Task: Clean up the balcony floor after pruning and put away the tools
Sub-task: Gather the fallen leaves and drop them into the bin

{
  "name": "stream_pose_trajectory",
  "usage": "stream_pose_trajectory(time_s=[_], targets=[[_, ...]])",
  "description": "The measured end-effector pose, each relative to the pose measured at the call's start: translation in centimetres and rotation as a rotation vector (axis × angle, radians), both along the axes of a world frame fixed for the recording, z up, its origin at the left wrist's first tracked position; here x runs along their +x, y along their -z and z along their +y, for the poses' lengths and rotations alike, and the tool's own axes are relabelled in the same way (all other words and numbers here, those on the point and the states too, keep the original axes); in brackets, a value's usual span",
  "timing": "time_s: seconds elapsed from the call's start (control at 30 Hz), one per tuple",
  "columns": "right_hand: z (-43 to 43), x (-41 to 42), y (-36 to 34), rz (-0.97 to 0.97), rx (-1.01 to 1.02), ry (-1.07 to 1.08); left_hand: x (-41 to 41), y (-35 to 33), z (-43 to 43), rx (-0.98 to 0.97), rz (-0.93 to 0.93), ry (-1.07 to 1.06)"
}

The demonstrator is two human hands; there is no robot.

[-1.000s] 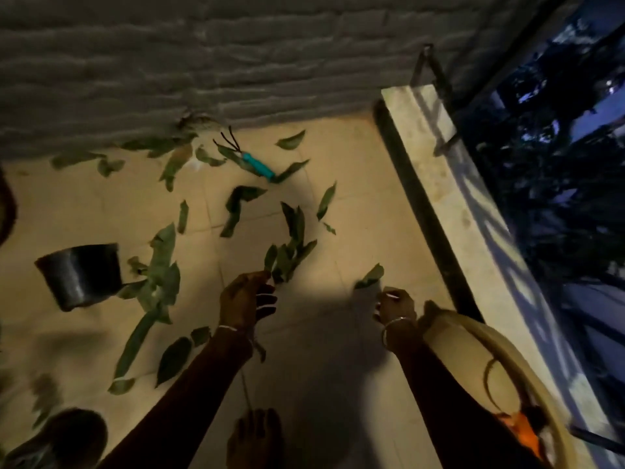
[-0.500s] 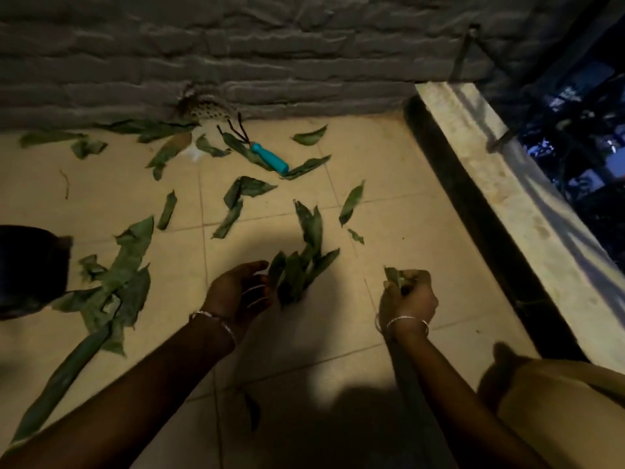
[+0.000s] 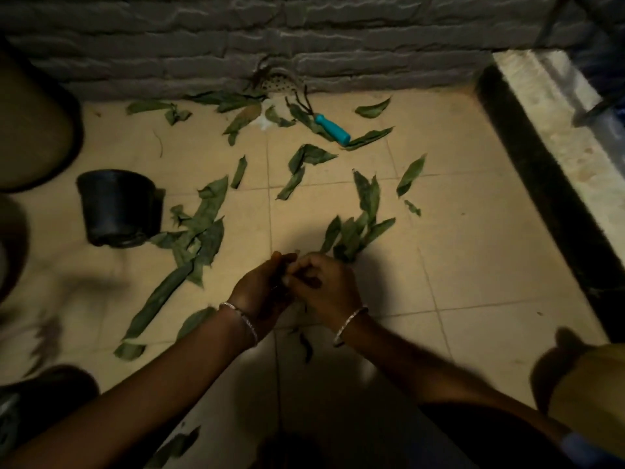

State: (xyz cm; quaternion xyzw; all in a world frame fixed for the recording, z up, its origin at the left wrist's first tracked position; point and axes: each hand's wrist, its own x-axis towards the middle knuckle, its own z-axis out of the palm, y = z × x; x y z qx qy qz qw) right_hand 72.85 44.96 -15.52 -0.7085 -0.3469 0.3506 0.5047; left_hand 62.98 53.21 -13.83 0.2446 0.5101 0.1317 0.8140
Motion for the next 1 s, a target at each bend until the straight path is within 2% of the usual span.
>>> stream_pose_trajectory(time_s=[0.07, 0.17, 0.3, 0.4, 0.57, 0.63, 0.73, 0.87, 0.93, 1.0], targets=[[-0.6, -0.8, -0.1, 0.008, 0.02, -0.029, -1.7, 0.6, 0.2, 0.018, 0.069, -0.1], [-2.5, -1.3, 1.8, -0.167, -0.029, 0.005, -3.9, 0.3, 0.3, 0.023, 0.091, -0.196], [-5.9, -3.0, 5.3, -0.285, -0.327, -0.248, -7.4, -0.1, 2.0, 0.036, 0.094, -0.322], [-7.7, -5.1, 7.2, -0.403, -0.339, -0.298, -10.5, -0.3, 3.6, -0.062, 0.015, -0.352], [-6.5, -5.3, 7.3, -0.358, -0.364, -0.255, -15.2, -0.5, 4.5, 0.002, 0.074, -0.363], [-4.5, -5.1, 5.5, -0.341, -0.292, -0.218, -16.3, -0.2, 3.9, -0.012, 0.075, -0.366], [-0.3, -6.9, 1.5, -0.196, -0.079, -0.183, -16.9, -0.3, 1.9, -0.043, 0.05, -0.338], [3.2, -11.4, -3.1, -0.057, 0.109, -0.327, -16.3, -0.7, -0.4, -0.05, -0.005, -0.308], [3.7, -13.8, -4.0, -0.098, 0.091, -0.458, -16.4, -0.9, -0.8, -0.058, -0.041, -0.312], [4.1, -14.8, -3.8, -0.21, 0.09, -0.497, -17.1, -1.0, -0.6, -0.062, -0.046, -0.317]])
